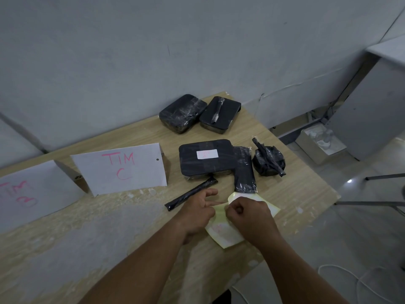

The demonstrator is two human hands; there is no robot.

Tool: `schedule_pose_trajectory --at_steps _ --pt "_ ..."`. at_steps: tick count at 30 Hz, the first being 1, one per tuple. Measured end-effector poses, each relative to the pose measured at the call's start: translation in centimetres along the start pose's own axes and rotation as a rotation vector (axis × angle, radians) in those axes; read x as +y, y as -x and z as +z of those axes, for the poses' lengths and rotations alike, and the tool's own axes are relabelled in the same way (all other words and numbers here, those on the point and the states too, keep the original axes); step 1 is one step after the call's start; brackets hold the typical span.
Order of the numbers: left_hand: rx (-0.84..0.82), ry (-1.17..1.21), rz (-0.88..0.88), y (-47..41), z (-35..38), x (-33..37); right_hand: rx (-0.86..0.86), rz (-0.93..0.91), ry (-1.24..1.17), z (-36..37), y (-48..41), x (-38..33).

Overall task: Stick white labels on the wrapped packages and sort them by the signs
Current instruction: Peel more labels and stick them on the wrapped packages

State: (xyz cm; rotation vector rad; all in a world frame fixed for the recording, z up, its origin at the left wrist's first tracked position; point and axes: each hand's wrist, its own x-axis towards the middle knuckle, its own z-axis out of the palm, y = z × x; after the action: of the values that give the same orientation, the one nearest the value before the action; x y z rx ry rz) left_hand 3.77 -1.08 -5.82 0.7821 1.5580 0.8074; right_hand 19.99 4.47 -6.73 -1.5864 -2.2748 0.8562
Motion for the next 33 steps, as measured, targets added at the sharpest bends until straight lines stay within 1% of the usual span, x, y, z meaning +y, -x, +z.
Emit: schedule_pose_trajectory --at_steps 3,6,9,13,16,17,19,21,22,24,26,28,30,33 --pt "0.004 0.001 -0.002 -0.1 0.0 0.0 -0.032 0.012 0.035 -0.1 -0.1 0.1" --pt "-0.001 0.011 -0.006 -0.1 0.0 -0.1 -0.053 0.024 0.020 -0.2 -0.2 0.1" --pt "0.053 -0.096 -0.008 -0.3 0.1 -0.1 -0.023 0.074 -0.056 -0.3 -0.2 0.2" --pt "0.169 -0.413 0.009 -0.7 -0.1 -0.2 0.002 0.175 -0.120 -1.4 -0.4 1.1" --pt "0.225 -0.689 0.088 -0.7 0.2 -0.6 0.007 0.247 -0.210 -2.1 -0.3 2.0" --pt "0.258 -0.814 0.140 -0.6 0.5 -0.7 0.006 0.262 -0.234 -2.2 -0.2 2.1" --pt "0.371 -1.132 0.310 -0.2 1.2 -1.1 -0.002 0.269 -0.254 -2.2 -0.1 2.3" --pt "0.470 -1.325 0.498 0.1 1.7 -1.3 -0.007 0.259 -0.264 -2.1 -0.1 2.2" --pt "0.471 -1.360 0.564 0.1 1.9 -1.3 -0.008 0.257 -0.266 -2.1 -0.2 2.2" --pt "0.327 -1.386 0.587 0.1 2.2 -1.3 -0.012 0.251 -0.266 -2.0 -0.3 2.1" --pt "0.163 -1.389 0.504 -0.3 2.4 -1.5 -0.018 0.237 -0.268 -1.9 -0.4 2.2" --pt "0.077 -1.411 0.442 -0.5 2.3 -1.5 -0.028 0.225 -0.287 -1.8 -0.4 2.1" --pt "0.067 -1.433 0.425 -0.6 2.4 -1.3 -0.030 0.226 -0.340 -1.7 -0.5 2.1" --pt "0.090 -1.362 0.387 -0.7 2.4 -0.6 -0.033 0.250 -0.479 -1.8 -0.5 2.1"
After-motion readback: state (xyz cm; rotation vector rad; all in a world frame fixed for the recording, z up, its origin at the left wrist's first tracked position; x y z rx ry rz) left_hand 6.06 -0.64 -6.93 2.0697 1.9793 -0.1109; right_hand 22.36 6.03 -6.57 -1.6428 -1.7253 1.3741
